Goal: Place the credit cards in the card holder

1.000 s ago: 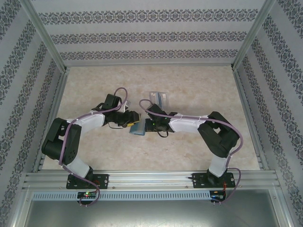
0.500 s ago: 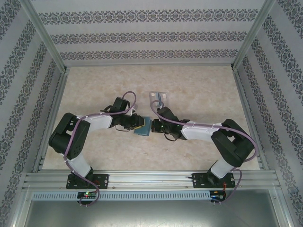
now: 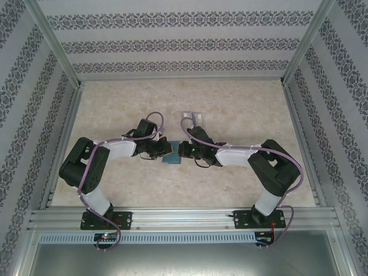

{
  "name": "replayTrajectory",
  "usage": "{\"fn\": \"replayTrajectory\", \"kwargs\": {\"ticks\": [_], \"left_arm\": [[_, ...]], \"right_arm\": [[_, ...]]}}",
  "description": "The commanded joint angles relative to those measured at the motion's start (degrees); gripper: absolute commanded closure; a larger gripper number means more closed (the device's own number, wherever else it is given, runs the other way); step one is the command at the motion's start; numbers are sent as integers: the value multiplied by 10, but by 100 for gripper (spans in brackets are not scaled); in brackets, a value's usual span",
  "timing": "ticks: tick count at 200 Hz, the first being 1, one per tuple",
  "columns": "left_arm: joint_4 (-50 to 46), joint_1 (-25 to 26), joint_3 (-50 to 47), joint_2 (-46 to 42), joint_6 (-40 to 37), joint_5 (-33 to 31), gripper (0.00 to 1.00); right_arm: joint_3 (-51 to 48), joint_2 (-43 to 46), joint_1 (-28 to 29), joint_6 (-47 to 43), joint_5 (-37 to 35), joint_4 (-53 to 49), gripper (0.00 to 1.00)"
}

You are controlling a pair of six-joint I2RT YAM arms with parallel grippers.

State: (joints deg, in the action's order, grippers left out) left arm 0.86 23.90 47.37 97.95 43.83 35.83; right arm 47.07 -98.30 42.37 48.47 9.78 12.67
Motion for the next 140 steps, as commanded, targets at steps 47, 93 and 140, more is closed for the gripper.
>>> {"fn": "replayTrajectory", "kwargs": {"ticks": [47, 93, 140], "left_arm": [[26, 2, -7, 13, 33, -3, 99], [15, 1, 1, 24, 36, -7, 100], [31, 1, 10, 37, 61, -2, 100]], "right_arm": [[38, -22, 5, 16, 41, 3, 95], [50, -17, 8, 21, 39, -11, 95], [67, -40, 20, 19, 31, -13, 94]]}}
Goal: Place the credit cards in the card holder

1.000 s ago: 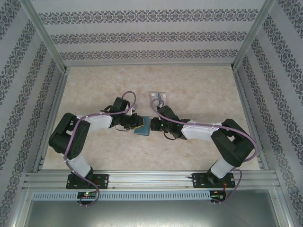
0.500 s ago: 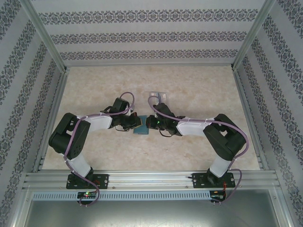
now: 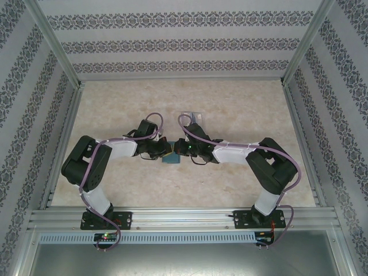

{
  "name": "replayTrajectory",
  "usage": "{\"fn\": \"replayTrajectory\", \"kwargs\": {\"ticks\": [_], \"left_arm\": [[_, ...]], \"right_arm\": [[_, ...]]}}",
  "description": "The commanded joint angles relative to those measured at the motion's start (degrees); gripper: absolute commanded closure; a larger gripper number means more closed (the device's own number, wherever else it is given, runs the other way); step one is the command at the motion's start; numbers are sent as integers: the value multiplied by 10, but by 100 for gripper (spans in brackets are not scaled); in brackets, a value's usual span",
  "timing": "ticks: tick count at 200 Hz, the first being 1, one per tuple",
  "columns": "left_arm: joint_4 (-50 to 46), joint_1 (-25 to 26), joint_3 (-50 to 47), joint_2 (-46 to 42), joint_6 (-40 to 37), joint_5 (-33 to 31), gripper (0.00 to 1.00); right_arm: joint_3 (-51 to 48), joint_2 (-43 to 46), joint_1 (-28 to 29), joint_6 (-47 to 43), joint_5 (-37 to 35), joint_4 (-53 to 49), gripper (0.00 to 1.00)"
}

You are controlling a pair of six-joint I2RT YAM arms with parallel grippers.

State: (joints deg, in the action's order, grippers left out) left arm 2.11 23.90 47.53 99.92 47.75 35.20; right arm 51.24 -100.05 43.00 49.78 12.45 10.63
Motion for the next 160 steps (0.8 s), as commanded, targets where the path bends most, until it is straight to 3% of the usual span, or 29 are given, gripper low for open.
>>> {"fn": "replayTrajectory", "kwargs": {"ticks": [1, 71, 103, 160], "left_arm": [[20, 2, 8, 16, 22, 4, 100], [12, -21, -31, -66, 20, -10, 99], [8, -36, -52, -114, 14, -13, 80], [-77, -45, -66, -126, -44, -75, 75]], "right_arm": [[25, -23, 14, 6, 4, 8, 95], [16, -55, 11, 9, -17, 12, 95], [21, -71, 9, 6, -5, 10, 95], [26, -64, 5, -1, -8, -2, 94]]}}
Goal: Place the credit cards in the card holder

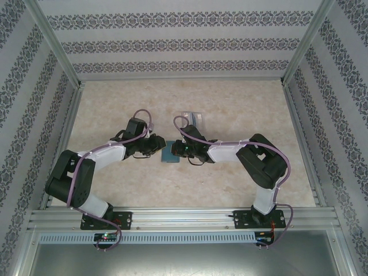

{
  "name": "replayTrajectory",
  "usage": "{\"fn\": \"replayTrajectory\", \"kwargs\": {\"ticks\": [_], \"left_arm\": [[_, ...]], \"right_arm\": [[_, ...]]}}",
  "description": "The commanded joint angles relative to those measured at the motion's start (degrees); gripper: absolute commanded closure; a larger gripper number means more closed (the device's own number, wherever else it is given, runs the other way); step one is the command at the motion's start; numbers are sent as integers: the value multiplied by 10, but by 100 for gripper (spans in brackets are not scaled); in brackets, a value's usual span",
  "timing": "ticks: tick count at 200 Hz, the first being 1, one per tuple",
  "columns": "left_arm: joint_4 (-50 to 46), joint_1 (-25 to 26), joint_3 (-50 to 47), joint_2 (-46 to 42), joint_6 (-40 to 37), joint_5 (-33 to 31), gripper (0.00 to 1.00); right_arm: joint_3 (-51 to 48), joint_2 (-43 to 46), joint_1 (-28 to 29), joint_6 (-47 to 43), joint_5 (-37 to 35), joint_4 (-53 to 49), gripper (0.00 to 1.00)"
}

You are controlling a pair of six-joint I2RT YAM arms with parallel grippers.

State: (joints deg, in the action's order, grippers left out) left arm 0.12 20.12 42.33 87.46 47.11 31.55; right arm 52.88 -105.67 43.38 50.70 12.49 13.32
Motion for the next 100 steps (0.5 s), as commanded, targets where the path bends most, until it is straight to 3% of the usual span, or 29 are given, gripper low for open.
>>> {"fn": "replayTrajectory", "kwargs": {"ticks": [1, 61, 100], "left_arm": [[-58, -7, -14, -1, -38, -40, 75], [-31, -8, -29, 7, -44, -31, 71], [-15, -8, -32, 5, -44, -14, 71]], "right_arm": [[10, -8, 2, -10, -9, -30, 94], [55, -1, 6, -53, -24, -97, 91], [68, -20, 9, -46, -18, -104, 83]]}}
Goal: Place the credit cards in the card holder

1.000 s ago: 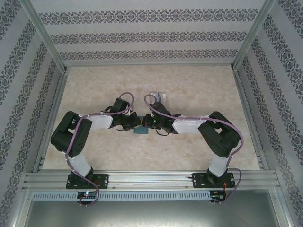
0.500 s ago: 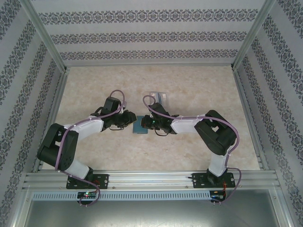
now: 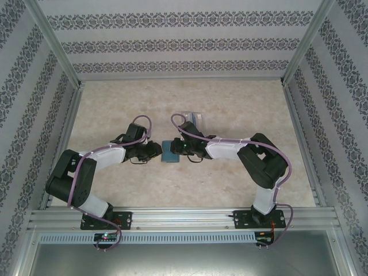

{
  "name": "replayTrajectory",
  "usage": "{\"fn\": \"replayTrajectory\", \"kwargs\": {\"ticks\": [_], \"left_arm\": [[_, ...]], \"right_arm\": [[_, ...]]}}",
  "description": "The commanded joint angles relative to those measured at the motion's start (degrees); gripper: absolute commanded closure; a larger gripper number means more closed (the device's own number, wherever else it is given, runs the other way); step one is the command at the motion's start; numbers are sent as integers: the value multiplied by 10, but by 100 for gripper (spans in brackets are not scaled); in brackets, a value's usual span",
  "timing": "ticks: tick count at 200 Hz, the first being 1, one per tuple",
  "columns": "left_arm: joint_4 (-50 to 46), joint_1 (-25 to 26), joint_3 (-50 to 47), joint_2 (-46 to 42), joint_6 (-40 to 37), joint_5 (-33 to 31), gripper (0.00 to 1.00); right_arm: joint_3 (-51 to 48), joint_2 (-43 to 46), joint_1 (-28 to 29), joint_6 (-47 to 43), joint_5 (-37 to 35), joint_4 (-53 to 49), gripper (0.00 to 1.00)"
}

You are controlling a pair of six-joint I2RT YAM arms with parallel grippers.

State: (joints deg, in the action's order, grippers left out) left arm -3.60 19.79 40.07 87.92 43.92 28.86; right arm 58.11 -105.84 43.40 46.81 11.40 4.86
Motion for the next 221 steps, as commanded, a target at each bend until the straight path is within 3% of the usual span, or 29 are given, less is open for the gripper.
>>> {"fn": "replayTrajectory", "kwargs": {"ticks": [1, 65, 112, 177, 221], "left_arm": [[23, -5, -10, 0, -12, 14, 71], [29, -4, 12, 10, -20, 43, 68], [25, -4, 42, 26, -23, 58, 66], [48, -1, 62, 53, -14, 98, 59], [17, 9, 92, 72, -35, 97, 65]], "right_arm": [[16, -18, 9, -7, -7, -20, 83], [0, 21, 2, 2, 16, -1, 70], [-12, 45, -28, 4, 71, 21, 66], [-61, 87, -60, 20, 75, 47, 65], [-70, 95, -66, 3, 78, 41, 68]]}}
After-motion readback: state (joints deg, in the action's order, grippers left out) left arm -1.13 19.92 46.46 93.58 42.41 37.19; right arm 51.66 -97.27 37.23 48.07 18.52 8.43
